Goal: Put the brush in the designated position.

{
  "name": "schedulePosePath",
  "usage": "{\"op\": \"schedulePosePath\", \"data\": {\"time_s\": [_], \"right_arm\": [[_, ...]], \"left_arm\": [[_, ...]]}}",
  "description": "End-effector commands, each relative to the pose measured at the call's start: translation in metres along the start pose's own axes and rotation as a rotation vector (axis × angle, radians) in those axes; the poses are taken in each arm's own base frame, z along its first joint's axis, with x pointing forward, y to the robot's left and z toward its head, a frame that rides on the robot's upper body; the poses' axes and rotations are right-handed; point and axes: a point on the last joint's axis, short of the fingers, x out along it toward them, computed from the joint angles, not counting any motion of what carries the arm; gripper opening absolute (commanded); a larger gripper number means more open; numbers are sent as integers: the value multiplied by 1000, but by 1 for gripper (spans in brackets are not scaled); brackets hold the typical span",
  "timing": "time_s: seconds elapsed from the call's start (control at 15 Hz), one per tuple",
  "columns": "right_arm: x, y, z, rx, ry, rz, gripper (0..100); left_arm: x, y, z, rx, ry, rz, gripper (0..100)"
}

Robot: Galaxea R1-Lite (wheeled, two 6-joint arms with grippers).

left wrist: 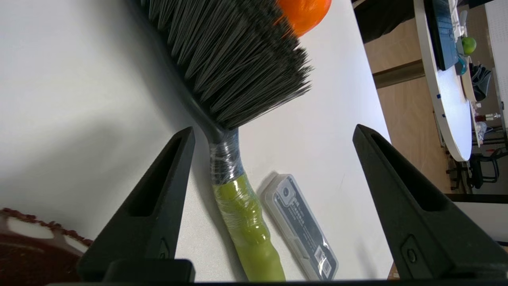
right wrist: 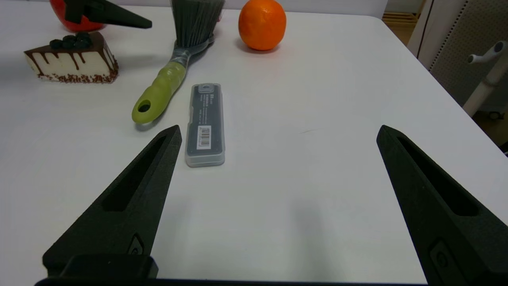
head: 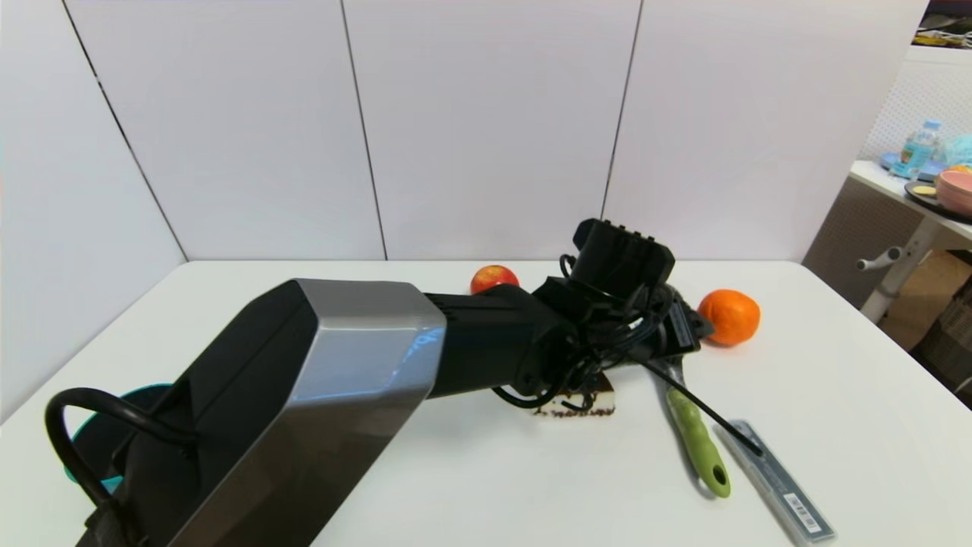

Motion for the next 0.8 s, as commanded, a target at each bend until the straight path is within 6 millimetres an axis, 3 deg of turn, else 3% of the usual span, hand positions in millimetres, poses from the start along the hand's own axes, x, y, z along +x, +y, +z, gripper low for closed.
{"op": "schedulePosePath", "data": {"time_s": [0.07, 0.4, 0.6, 0.8], "right_arm": [[0, 0, 0, -1, 3, -1, 100], [0, 0, 0, -1, 3, 1, 100], [0, 0, 0, -1, 3, 1, 100], [0, 0, 0, -1, 3, -1, 100]], "left_arm": [[-57, -41, 29, 165, -65, -56, 100], [-140, -80, 60, 613, -186, -32, 100], [-198, -96, 72, 767, -249, 61, 100], [-277, -90, 86, 893, -249, 173, 100]]}}
